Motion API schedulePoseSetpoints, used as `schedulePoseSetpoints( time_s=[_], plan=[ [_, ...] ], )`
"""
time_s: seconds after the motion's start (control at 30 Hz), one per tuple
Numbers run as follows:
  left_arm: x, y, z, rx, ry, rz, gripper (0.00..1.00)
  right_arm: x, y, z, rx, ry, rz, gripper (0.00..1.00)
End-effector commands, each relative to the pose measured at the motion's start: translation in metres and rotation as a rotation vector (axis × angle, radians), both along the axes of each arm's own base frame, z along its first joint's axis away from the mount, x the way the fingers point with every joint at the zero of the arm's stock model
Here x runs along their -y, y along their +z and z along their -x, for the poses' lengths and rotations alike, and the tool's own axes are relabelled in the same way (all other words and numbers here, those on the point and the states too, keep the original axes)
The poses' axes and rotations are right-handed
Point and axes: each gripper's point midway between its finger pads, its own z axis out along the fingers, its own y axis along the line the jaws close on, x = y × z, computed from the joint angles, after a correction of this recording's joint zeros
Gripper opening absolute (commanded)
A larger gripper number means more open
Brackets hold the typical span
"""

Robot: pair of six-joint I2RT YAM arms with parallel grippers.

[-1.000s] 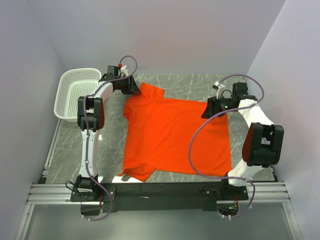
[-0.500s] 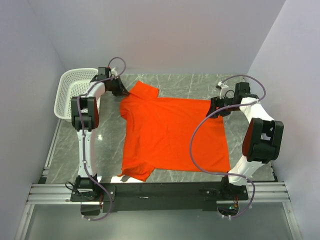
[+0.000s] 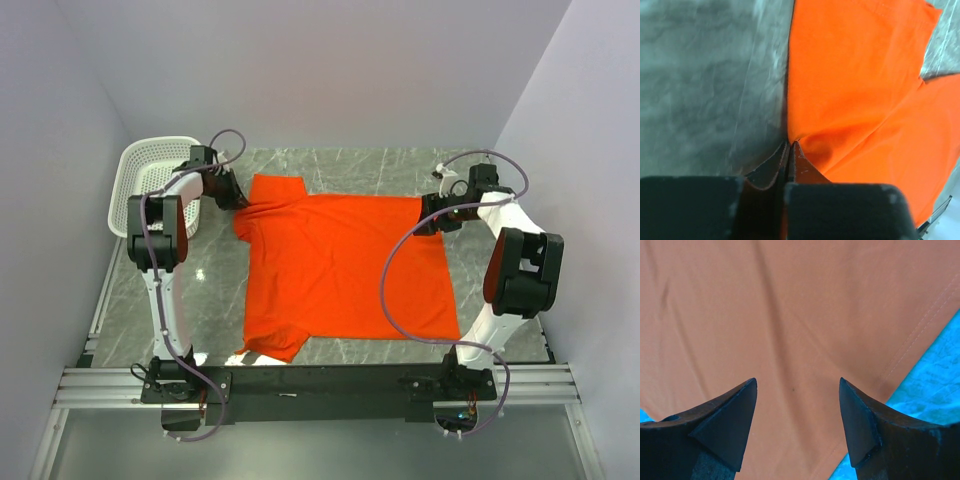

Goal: Fold and stack the t-shirts

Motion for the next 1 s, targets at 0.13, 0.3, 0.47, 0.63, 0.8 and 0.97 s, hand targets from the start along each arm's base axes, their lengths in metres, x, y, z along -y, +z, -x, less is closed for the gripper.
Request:
schedulePoseSetpoints(
  time_s=[0.13, 0.3, 0.47, 0.63, 0.8, 0.97],
  plan=[
    [-0.02, 0.057, -0.024, 0.146, 0.108, -0.096, 0.55, 0.005, 0.015, -0.025, 0.058, 0.0, 0.004, 0.73],
    [-0.02, 0.065, -0.063, 0.214, 0.128, -0.079, 0.61, 0.003, 0.015, -0.03, 0.054, 0.006, -0.008, 0.73],
    [-0.003, 0.044, -0.099, 0.205, 0.085, 0.018, 0.57, 0.001, 0.015, -0.036, 0.052, 0.012, -0.011, 0.73],
    [0.003, 0.018, -0.108, 0.198, 0.078, 0.052, 0.56, 0.0, 0.016, -0.036, 0.054, 0.016, -0.016, 0.73],
    [0.01, 0.011, -0.109, 0.2, 0.053, 0.074, 0.53, -0.001, 0.014, -0.035, 0.047, 0.016, -0.024, 0.73],
    [0.021, -0.002, -0.102, 0.177, 0.019, 0.051, 0.47, -0.001, 0.012, -0.033, 0.043, 0.014, -0.025, 0.73]
  ],
)
